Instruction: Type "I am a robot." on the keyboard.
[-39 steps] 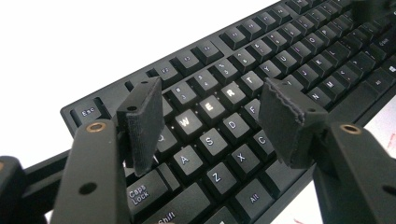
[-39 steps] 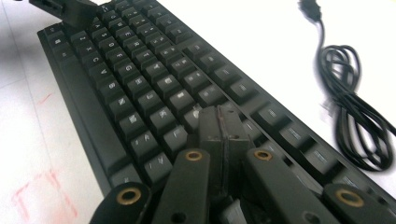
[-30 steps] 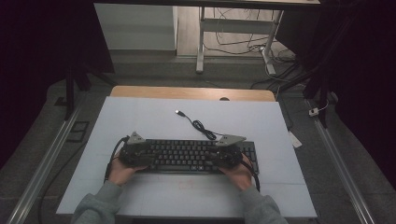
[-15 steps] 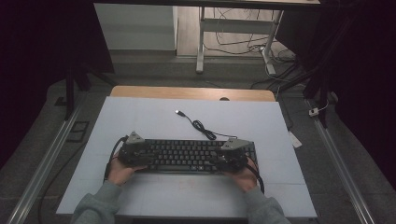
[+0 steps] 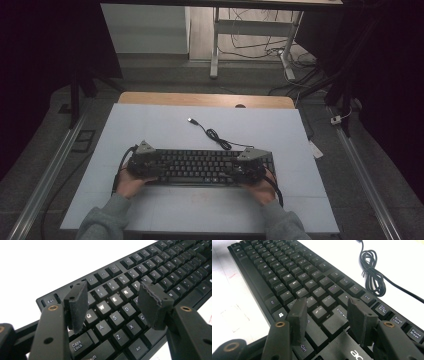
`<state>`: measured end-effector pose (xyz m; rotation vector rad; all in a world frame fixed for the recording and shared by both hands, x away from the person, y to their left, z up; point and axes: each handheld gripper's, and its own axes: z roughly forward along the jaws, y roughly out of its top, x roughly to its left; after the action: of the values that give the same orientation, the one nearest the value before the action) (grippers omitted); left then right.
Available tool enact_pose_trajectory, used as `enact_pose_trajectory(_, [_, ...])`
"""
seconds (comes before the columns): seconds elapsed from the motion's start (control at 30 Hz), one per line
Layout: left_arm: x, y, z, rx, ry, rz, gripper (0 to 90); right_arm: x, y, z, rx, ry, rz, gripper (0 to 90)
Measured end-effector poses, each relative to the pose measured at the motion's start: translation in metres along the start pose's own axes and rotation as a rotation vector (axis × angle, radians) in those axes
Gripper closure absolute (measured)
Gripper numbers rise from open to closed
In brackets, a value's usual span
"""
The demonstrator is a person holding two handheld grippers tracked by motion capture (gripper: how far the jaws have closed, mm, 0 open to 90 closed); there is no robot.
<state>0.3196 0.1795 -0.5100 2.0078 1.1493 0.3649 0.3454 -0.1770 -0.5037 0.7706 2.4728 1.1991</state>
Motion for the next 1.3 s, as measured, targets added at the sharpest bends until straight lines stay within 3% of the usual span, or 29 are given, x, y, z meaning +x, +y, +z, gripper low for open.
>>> enact_pose_trajectory(0.33, [-0.007,0.008,0.011,-0.007,-0.028,0.010,48.5,0.000,0.000,0.001,0.004,-0.002,-0.006,50.9])
enact_pose_trajectory(0.87, [-0.018,0.015,0.028,0.020,-0.073,0.058,87.4,0.000,0.000,0.002,0.008,-0.003,-0.007,50.8])
enact_pose_trajectory(1.3, [-0.024,0.017,0.042,0.048,-0.073,0.069,88.5,0.000,0.000,0.002,0.010,-0.003,-0.008,50.7])
